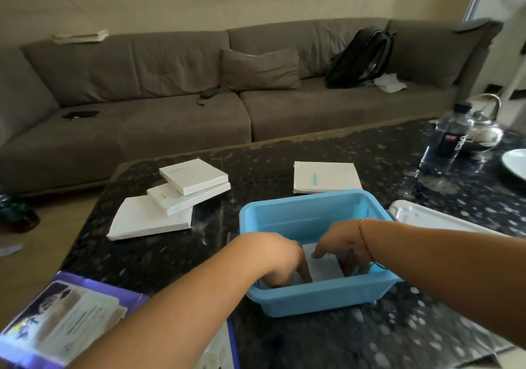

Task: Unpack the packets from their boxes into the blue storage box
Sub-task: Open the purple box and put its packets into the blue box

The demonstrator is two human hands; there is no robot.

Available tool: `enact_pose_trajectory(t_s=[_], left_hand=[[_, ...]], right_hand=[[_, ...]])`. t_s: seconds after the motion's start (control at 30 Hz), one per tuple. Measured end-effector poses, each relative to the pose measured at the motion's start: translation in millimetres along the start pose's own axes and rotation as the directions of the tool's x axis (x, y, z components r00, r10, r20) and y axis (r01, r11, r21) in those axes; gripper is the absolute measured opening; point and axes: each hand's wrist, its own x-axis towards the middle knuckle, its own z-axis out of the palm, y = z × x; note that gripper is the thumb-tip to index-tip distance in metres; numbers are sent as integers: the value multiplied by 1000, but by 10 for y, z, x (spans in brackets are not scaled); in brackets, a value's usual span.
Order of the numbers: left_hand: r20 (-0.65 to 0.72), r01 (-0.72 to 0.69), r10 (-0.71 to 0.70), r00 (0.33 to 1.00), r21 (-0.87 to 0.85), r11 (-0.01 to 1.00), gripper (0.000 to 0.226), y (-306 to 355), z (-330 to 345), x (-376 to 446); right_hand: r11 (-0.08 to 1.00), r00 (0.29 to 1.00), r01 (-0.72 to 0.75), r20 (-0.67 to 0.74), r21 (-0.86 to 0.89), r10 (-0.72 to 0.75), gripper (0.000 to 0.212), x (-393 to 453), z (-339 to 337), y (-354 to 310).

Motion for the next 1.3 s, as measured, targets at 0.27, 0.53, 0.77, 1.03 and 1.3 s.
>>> enact_pose_trajectory(t_s=[0.27, 0.53, 0.77, 1.03, 1.3], left_hand=[[-50, 13, -13, 999, -5, 1000, 65, 22, 28, -53], [-93, 10, -5, 996, 55, 998, 66, 62, 21, -130], [-112, 47, -45, 993, 15, 999, 59, 83, -16, -213], [-254, -42, 9, 967, -129, 991, 33, 14, -34, -292], [-799, -270, -527, 289, -597, 756, 60, -17, -69, -253]], right_hand=[[999, 1000, -3, -16, 51, 4, 52, 10, 64, 2], [997, 999, -13, -32, 80, 15, 45, 125, 34, 7], [985, 999, -5, 44, 172, -2, 58, 116, -53, 43], [930, 946, 322, -97, 179, -309, 39, 22, -45, 82], [786, 838, 542, -273, 299, -474, 37, -553, -689, 185]])
